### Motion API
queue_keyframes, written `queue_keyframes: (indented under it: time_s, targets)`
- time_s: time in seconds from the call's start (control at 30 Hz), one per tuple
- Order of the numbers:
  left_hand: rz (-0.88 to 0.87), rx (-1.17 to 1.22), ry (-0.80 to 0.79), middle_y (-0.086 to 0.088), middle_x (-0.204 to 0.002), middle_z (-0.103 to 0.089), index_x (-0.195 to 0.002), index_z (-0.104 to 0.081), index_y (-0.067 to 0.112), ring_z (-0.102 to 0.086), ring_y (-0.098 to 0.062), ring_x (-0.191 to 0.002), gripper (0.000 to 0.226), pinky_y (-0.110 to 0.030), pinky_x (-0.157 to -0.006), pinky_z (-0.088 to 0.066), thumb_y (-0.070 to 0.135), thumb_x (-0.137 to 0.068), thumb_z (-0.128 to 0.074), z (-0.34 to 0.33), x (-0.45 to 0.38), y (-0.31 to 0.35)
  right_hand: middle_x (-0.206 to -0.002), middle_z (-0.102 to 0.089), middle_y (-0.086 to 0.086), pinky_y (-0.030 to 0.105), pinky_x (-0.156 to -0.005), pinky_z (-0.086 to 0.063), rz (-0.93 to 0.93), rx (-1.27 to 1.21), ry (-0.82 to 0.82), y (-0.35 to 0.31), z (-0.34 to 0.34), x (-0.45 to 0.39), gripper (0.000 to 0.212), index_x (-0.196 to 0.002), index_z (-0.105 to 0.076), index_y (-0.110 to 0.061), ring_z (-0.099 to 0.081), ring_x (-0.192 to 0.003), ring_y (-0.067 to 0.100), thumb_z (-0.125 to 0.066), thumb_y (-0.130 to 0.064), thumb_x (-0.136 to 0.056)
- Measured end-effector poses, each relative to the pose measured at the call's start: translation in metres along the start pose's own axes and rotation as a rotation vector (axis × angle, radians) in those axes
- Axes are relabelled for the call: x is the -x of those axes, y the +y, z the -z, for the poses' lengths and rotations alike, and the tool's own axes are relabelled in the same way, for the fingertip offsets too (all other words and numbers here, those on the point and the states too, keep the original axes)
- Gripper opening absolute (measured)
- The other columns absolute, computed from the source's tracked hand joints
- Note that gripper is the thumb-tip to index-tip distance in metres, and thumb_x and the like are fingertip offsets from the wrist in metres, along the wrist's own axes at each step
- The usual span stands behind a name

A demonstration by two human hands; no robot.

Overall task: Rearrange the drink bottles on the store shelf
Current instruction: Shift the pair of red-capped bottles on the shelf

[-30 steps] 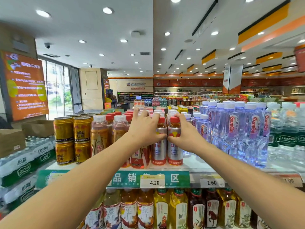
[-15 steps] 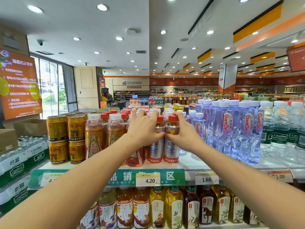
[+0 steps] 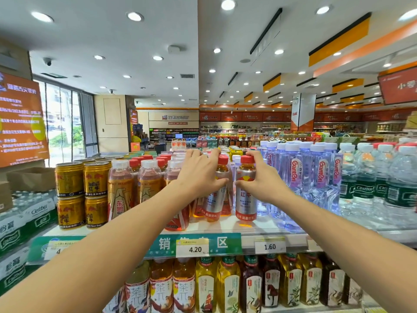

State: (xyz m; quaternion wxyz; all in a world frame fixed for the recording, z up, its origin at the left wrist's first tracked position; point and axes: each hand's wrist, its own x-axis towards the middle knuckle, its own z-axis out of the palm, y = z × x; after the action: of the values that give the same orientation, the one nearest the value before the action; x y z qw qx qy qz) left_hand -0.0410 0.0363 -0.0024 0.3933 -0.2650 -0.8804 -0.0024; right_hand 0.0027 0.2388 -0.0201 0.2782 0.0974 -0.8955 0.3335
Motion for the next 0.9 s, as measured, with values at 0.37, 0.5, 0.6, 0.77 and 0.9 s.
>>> queue_keyframes:
  time_s: [0.37,0.5,0.6,0.77,0.9]
  targets:
    - [0.098,0.392,-0.079,-0.002,-0.09,-0.07,-0.132,-0.039,0.015,-0.068,-0.025,-0.078,0.067,-0.047,-0.068,-0.061,0.047,-0.085,-0.073,-0.009,-0.022,0.04,-0.094,-0.066,-0.007,0.019,-0.055,-0.047,-0.051,0.04,0.026,0.01,0.025,0.007,0.074,-0.146,-0.033,-0.031,-0.066,-0.075,0.005,-0.08,-0.019,-0.089]
    - [0.113,0.473,-0.114,-0.003,-0.092,-0.071,-0.135,-0.038,0.014,-0.068,-0.024,-0.077,0.069,-0.045,-0.069,-0.061,0.042,-0.084,-0.077,-0.018,-0.025,0.045,-0.097,-0.068,-0.003,0.022,-0.057,-0.051,-0.082,0.049,0.04,0.014,0.017,0.003,0.075,-0.145,-0.031,-0.032,-0.068,-0.076,0.009,-0.079,-0.017,-0.089]
    - [0.149,0.534,-0.13,-0.001,-0.094,-0.069,-0.124,-0.044,0.018,-0.068,-0.021,-0.08,0.058,-0.042,-0.072,-0.061,0.042,-0.084,-0.078,-0.026,-0.027,0.044,-0.11,-0.063,0.008,0.038,-0.07,-0.061,-0.122,0.084,0.056,0.017,0.008,0.0,0.077,-0.143,-0.027,-0.036,-0.069,-0.083,0.017,-0.078,-0.02,-0.088]
    - [0.168,0.576,-0.122,0.001,-0.089,-0.068,-0.115,-0.044,0.019,-0.068,-0.019,-0.079,0.05,-0.038,-0.069,-0.058,0.038,-0.085,-0.079,-0.033,-0.026,0.048,-0.137,-0.043,0.02,0.047,-0.083,-0.059,-0.176,0.146,0.051,0.018,-0.002,0.001,0.078,-0.151,-0.022,-0.027,-0.065,-0.103,0.032,-0.073,-0.017,-0.094]
    - [0.159,0.568,-0.113,-0.001,-0.089,-0.066,-0.12,-0.043,0.015,-0.067,-0.021,-0.078,0.052,-0.033,-0.062,-0.052,0.034,-0.087,-0.078,-0.036,-0.026,0.057,-0.148,-0.031,0.02,0.045,-0.08,-0.056,-0.184,0.203,0.046,0.018,-0.006,0.004,0.077,-0.155,-0.017,-0.018,-0.064,-0.107,0.037,-0.067,-0.01,-0.097]
